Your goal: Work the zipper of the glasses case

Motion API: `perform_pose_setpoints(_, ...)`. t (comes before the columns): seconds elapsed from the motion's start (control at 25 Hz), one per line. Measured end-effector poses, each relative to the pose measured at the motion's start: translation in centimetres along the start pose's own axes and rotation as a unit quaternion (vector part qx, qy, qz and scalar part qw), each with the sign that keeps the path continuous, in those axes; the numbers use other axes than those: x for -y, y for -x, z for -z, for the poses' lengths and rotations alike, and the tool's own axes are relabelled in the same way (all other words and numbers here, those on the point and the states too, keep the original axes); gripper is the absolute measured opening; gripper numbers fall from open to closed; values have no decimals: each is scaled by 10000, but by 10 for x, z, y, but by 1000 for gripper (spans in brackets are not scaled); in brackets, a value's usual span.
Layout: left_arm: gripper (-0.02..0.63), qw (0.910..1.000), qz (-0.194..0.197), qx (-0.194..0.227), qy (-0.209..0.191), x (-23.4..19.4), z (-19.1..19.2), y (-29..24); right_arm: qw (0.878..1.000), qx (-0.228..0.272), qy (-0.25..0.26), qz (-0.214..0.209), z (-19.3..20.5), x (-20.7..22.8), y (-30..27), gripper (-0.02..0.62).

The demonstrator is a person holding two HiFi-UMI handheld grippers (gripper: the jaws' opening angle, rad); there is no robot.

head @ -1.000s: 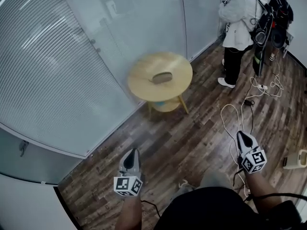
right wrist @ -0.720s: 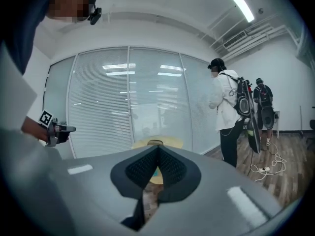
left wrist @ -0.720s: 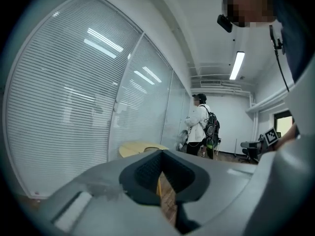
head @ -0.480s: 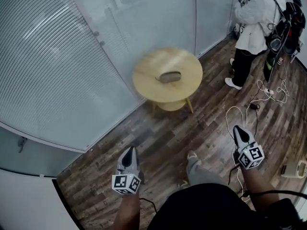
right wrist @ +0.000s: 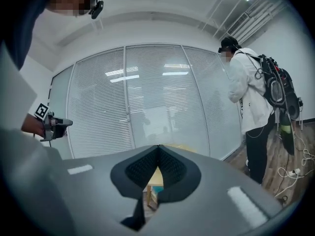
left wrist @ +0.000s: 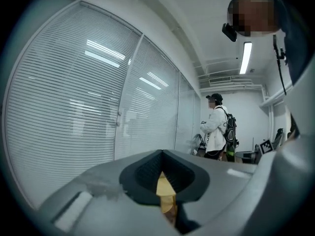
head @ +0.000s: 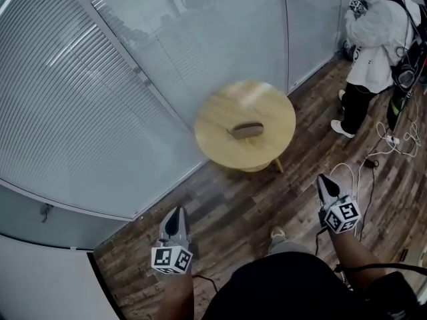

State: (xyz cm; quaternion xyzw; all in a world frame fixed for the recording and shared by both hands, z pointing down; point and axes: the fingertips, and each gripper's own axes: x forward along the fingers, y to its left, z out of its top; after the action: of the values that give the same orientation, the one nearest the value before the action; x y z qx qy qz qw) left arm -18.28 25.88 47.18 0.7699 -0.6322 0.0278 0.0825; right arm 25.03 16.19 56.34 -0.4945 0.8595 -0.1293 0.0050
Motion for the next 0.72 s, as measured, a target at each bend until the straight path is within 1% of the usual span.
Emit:
perform_pose_setpoints(0.12,2,9999,-93,111,80,10,-10,-32,10000,-20,4,-93,-8,24,-23,6)
perform_pose_setpoints(0.24,2,9997,-129,161,126,23,-13,-46,9999,-71,-5,-149,-5,44,-38,5)
perform_pose_setpoints(0.32,2,9999,-108,66,92,24,-9,-56,9999,-120,-43,-61,-4,56,-50,6)
perform_pose_setpoints(0.44,2,9998,-162,-139,-53,12,-4,-72,9998,-158,-86,-57,-5,55,-68,5)
perform_pose_setpoints(0.52,2,9997,-24,-196,-167,14,-2,-93,9996,-260,-54,-48,1,59,-75,6)
perform_pose_setpoints(0.64,2,9992,312,-155,-186,19,4,-129,9989,-410,-112,215,10,76,-82,6)
perform_pose_setpoints(0.72,2,9990,404,-130,-153,12,8,-151,9982,-419,-211,370,8,85,-89,6)
